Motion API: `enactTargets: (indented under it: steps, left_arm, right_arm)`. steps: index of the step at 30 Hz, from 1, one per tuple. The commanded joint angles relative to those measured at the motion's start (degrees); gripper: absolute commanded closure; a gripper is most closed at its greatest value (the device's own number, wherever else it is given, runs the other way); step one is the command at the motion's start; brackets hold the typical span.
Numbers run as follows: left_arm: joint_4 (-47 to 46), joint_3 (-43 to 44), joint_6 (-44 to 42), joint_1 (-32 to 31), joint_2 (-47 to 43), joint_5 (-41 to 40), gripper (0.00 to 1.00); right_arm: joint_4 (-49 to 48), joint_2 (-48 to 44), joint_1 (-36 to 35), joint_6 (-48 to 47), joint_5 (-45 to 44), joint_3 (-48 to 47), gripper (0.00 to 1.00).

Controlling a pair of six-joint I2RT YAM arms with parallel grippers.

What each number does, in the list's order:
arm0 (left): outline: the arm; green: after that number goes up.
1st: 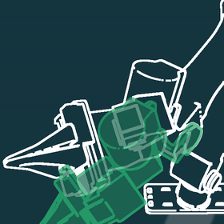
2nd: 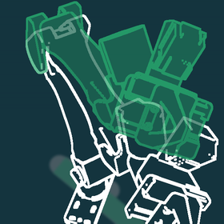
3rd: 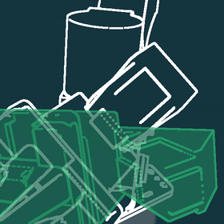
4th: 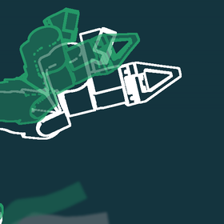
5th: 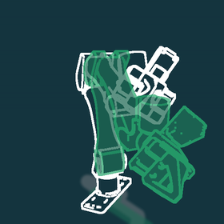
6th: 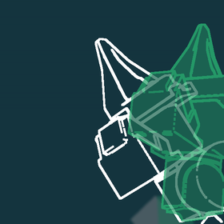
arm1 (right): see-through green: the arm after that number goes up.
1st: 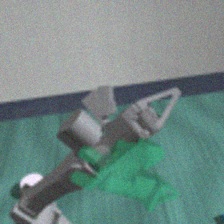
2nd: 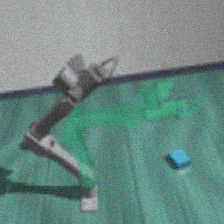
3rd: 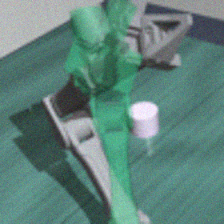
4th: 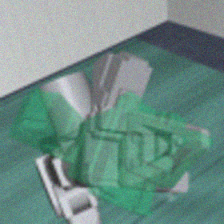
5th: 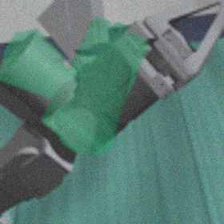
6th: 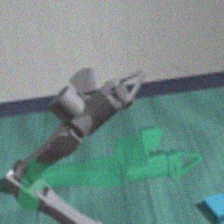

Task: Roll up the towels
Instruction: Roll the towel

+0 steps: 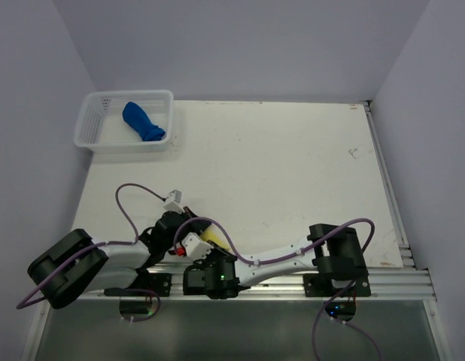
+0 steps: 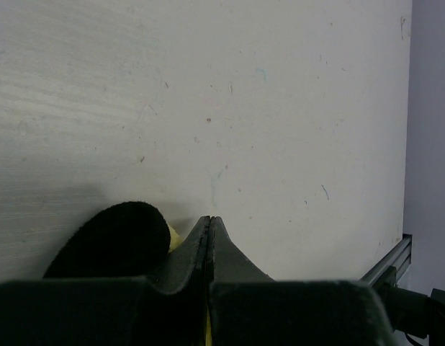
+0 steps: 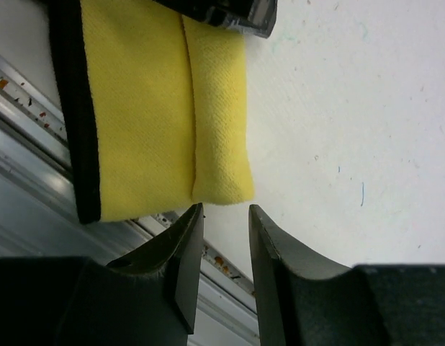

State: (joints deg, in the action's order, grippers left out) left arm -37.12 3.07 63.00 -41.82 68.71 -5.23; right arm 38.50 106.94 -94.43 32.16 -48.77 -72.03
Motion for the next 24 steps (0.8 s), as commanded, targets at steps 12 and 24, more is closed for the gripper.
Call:
enactTargets:
  steps: [12,24]
  left_arm:
    - [5.0,-4.0,1.2,-3.6,-0.7,-6.5,1.0]
    - [4.7,-3.7,1.0,-3.9,0.1,-6.5,1.0]
  right_arm:
    - [-26.5,-27.8,15.7,7.9,30.2,21.8,0.63]
    - [-37.4,-22.0,23.9,10.0,46.0,27.4,0.56]
